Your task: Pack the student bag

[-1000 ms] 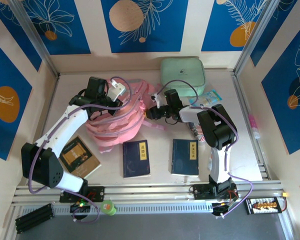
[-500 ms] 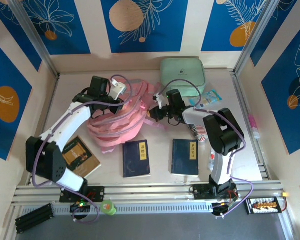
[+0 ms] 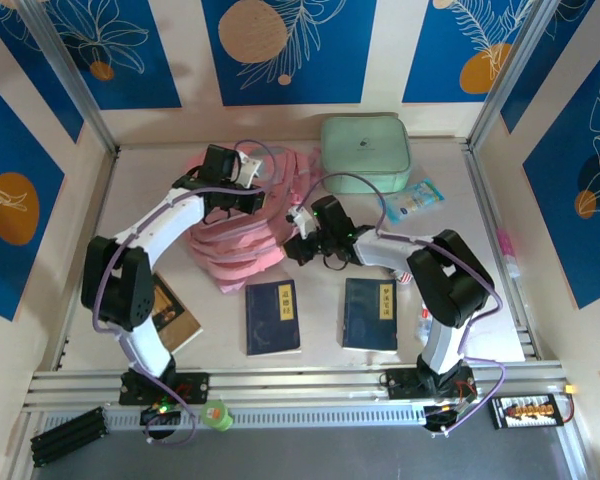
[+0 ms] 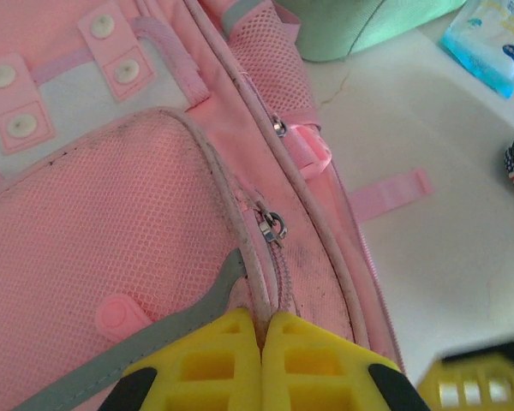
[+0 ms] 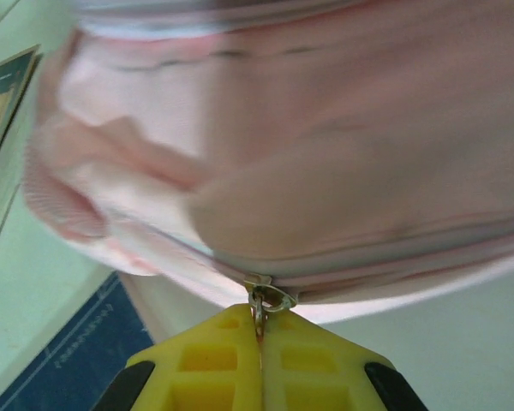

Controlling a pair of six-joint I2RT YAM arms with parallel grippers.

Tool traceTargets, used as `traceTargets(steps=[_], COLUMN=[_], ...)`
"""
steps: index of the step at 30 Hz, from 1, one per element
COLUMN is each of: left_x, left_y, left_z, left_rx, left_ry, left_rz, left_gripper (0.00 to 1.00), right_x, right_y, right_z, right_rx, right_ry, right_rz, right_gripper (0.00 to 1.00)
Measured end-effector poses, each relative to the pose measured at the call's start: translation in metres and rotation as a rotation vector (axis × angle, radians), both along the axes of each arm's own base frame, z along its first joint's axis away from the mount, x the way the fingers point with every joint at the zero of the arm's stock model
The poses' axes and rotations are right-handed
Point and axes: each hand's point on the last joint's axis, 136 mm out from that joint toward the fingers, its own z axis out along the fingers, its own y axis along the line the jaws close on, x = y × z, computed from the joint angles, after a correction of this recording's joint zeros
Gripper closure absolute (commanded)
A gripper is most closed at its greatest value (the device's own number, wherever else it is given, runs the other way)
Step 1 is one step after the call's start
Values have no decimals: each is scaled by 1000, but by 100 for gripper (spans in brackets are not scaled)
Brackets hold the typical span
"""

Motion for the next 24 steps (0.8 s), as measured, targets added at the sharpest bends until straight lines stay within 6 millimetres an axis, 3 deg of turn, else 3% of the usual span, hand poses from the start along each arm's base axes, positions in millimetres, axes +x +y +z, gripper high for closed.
traceTargets(steps=[5,9,13,17,20,24], left_x=[1,1,5,6,5,4], left_y=[-6,-7,-9,-11,-11,-12], left_z=[-12,-13,-9,-7,-9,-10], left_rx=[-19,-23,-26,-22,-16,-19], left_ry=[42,46,13,-9,-14,-13], left_rz=[6,1,-15,-41,-54,-57], left_gripper=[100,100,100,100,100,100], right_x=[-23,-28,-31,-17,3,22], right_y=[26,32,8,-25,-42,-46], right_z=[-1,-1,-5,22,50,78], right_rx=[19,58,99,180,247,339], right_ry=[-5,7,85,149,236,385], right_rz=[31,12,-62,-202,-322,-400], right_gripper=[90,78,56,30,30,31])
